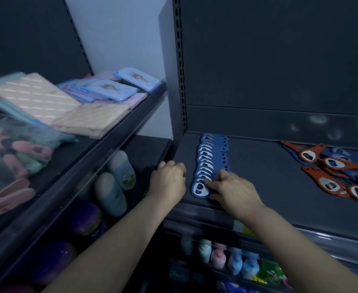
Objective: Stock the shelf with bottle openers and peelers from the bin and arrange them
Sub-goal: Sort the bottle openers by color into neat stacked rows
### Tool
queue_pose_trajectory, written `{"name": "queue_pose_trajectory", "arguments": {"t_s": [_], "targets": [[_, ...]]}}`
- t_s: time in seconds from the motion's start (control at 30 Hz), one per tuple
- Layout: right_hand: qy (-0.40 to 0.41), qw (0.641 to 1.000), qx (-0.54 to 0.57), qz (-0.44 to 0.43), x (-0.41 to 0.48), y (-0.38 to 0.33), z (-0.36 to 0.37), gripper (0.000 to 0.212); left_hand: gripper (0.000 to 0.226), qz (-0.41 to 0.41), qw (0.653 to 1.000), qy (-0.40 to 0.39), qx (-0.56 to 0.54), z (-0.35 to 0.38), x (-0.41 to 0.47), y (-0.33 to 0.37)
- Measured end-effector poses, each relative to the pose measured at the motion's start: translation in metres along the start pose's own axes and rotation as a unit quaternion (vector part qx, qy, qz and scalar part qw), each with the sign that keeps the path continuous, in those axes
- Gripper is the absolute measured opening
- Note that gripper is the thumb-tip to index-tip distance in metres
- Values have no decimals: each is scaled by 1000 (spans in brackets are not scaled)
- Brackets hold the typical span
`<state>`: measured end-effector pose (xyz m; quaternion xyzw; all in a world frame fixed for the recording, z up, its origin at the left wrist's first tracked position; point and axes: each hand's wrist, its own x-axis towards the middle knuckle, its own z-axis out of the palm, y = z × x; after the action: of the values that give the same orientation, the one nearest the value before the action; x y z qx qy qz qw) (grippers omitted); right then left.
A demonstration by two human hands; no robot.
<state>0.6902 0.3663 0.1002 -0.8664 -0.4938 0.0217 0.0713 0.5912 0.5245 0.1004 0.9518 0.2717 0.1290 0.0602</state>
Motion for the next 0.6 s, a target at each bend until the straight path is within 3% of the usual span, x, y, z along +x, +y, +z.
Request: {"name": "queue_pose_trajectory", "arguments": {"t_s": [0.3,0.6], "targets": [[48,998,-15,38,-20,24,-12,37,25,40,999,-17,-26,-4,16,37],[70,982,-54,168,-91,123,-30,32,25,153,985,-72,40,15,42,155]]}}
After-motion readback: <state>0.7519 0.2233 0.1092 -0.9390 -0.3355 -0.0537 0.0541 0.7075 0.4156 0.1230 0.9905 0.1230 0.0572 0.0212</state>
